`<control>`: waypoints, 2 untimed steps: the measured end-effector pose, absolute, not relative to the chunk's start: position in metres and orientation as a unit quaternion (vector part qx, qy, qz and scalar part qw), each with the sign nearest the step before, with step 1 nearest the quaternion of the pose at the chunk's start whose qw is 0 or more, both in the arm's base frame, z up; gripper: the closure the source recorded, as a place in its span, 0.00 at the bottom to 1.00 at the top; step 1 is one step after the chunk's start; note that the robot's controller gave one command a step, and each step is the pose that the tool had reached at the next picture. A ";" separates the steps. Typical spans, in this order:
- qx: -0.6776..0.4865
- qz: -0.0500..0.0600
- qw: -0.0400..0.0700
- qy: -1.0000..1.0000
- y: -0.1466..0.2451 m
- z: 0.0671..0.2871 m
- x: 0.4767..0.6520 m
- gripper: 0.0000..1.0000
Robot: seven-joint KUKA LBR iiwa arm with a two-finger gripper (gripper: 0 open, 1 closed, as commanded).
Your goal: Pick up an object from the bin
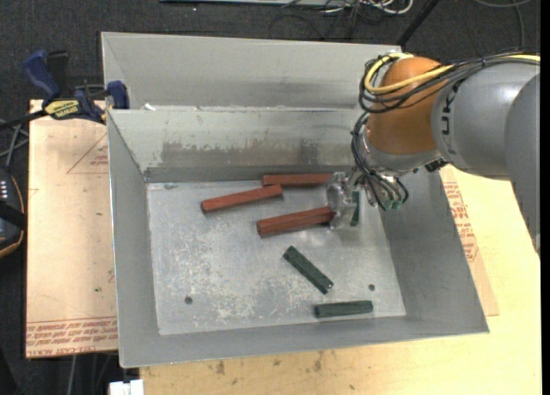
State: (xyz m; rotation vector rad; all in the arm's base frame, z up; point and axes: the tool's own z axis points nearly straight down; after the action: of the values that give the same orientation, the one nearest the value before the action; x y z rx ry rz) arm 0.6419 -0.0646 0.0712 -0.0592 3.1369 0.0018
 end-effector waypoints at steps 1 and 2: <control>-0.018 0.001 0.002 1.000 -0.065 0.071 0.642 1.00; -0.034 0.000 0.002 0.999 -0.073 0.194 0.630 1.00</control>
Offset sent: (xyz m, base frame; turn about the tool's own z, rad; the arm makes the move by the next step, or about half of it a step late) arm -0.0126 -0.0087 0.1222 -0.0327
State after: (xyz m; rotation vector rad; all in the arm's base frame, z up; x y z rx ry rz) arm 0.6301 -0.0728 0.1935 -0.1072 3.1361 0.0010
